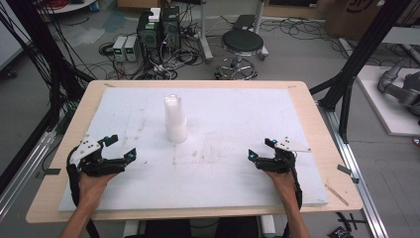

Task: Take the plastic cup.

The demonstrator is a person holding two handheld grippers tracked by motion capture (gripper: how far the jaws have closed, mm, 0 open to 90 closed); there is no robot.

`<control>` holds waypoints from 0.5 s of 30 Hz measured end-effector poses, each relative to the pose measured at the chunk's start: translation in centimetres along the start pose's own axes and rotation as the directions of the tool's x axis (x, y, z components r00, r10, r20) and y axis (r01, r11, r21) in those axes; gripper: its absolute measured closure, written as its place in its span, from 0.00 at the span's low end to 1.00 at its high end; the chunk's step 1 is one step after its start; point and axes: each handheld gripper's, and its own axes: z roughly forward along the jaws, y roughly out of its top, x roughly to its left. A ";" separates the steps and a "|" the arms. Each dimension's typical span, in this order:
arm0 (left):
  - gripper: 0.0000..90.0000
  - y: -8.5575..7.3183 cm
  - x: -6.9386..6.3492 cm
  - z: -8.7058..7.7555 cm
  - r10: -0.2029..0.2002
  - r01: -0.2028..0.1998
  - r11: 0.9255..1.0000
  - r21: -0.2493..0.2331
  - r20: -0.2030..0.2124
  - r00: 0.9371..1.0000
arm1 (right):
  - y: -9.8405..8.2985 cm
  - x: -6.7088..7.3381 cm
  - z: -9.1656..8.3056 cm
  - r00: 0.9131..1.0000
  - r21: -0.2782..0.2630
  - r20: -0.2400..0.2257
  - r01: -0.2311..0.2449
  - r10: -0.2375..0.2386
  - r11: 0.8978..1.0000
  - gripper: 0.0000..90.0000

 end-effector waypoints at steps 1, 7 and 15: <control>0.10 0.0 0.0 0.0 0.000 0.000 1.000 0.000 0.000 1.000 | 0.0 0.0 0.0 1.000 0.000 0.000 0.000 0.000 1.000 0.18; 0.10 5.0 1.0 0.9 0.050 -0.049 0.998 -0.038 0.028 0.998 | 0.0 0.0 0.0 1.000 0.001 0.003 0.002 -0.002 1.000 0.18; 0.10 8.6 1.7 2.9 0.068 -0.066 0.998 -0.021 0.090 0.994 | 0.0 0.0 0.0 1.000 -0.002 0.002 0.002 -0.002 1.000 0.18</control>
